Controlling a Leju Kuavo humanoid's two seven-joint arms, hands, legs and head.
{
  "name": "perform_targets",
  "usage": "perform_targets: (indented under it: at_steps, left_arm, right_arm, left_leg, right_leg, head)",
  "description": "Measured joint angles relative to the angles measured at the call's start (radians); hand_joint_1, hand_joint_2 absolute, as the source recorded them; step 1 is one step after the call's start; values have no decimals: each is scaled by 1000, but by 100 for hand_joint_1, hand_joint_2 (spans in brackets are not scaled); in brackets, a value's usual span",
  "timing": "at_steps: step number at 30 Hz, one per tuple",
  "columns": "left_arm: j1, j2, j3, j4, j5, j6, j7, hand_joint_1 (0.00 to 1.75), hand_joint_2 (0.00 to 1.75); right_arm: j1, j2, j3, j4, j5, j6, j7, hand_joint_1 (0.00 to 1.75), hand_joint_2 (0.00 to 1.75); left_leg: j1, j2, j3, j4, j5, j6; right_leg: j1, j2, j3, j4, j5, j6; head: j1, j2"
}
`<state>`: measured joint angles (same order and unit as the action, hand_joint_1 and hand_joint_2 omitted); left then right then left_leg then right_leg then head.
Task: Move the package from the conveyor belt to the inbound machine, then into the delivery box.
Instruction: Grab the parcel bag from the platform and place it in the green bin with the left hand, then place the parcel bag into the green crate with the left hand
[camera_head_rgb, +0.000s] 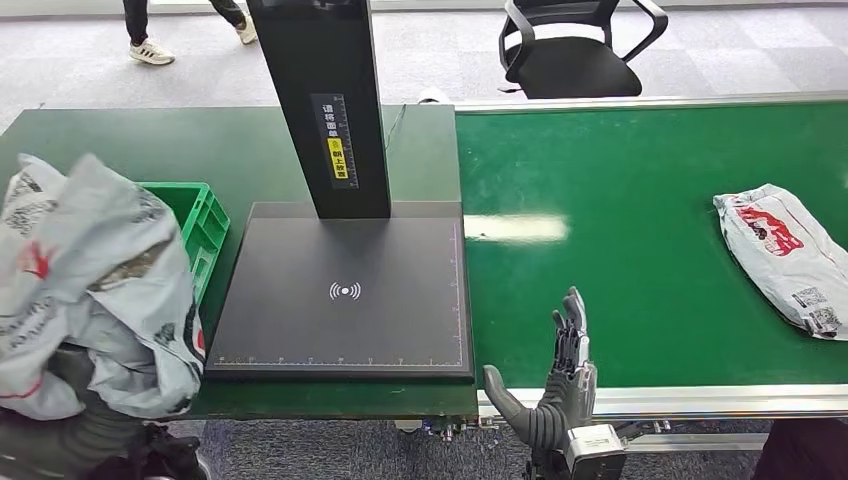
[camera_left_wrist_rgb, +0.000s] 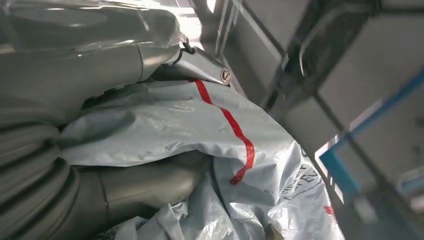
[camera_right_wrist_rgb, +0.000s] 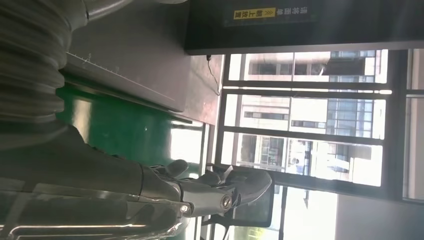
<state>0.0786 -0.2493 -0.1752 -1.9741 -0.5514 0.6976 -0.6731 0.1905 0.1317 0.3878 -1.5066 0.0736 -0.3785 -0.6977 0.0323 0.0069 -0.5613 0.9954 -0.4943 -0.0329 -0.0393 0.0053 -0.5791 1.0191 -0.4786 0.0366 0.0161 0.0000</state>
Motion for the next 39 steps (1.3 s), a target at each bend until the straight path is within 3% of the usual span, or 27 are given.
perform_targets:
  at_steps: [4, 8, 12, 15, 21, 27, 30, 31, 34, 39]
  left_arm:
    - [-78, 15, 89, 54, 23, -3, 23, 149, 175]
    - [-244, 108, 174, 330, 42, -27, 135, 158, 175]
    - [-423, 210, 261, 668, 42, -93, 179, 165, 175]
    - [-515, 265, 311, 862, 40, -129, 196, 164, 175]
    - [-683, 354, 374, 1175, -9, -148, 260, 164, 175]
    - [-790, 413, 433, 1335, -7, -161, 273, 156, 175]
    - [-811, 435, 461, 1368, 1, -170, 273, 50, 175]
    - [-815, 441, 470, 1375, 4, -175, 273, 45, 175]
    - [-822, 458, 499, 1388, 23, -191, 262, 136, 175]
    - [-821, 479, 555, 1394, 66, -197, 231, 139, 175]
  right_arm:
    - [-15, 2, -2, 8, 8, 19, 1, 0, 175]
    - [-37, 6, -5, 17, 16, 34, 2, 0, 175]
    - [-39, 9, -7, 18, 25, 46, 6, 0, 175]
    - [-39, 9, -9, 18, 30, 59, 9, 0, 175]
    - [-47, 17, -17, 19, 44, 88, 20, 0, 175]
    - [-46, 27, -30, 19, 62, 100, 29, 0, 175]
    - [-45, 29, -37, 19, 68, 103, 32, 0, 175]
    - [-45, 30, -39, 19, 69, 103, 33, 0, 175]
    - [-39, 33, -47, 19, 74, 107, 34, 0, 175]
    - [-33, 39, -56, 19, 86, 119, 37, 0, 175]
  left_leg:
    - [0, -1, 2, 0, 1, 1]
    - [0, -2, 3, 0, 3, 0]
    - [0, 0, 2, 0, 5, 0]
    - [0, 4, 2, 0, 5, -1]
    - [1, 6, 0, 0, 4, -2]
    - [1, 6, 0, 0, 4, -2]
    - [1, 6, 0, 0, 4, -2]
    - [1, 6, 0, 0, 4, -2]
    - [1, 6, 0, 0, 4, -2]
    - [1, 6, -1, 0, 4, -2]
  right_leg:
    - [0, -2, 1, 0, 0, 0]
    - [0, -4, 3, 1, 1, -1]
    - [1, -1, 1, 2, 3, -3]
    - [1, 4, -1, 2, 3, -3]
    - [1, 6, -4, 2, 3, -3]
    - [1, 6, -4, 3, 3, -3]
    - [1, 6, -4, 3, 3, -3]
    - [1, 6, -4, 3, 3, -3]
    - [1, 6, -4, 3, 3, -3]
    - [1, 6, -5, 3, 3, -3]
  head:
    - [0, 0]
    - [0, 0]
    - [0, 0]
    - [0, 0]
    - [0, 0]
    - [0, 0]
    - [0, 0]
    - [0, 0]
    - [0, 0]
    - [1, 0]
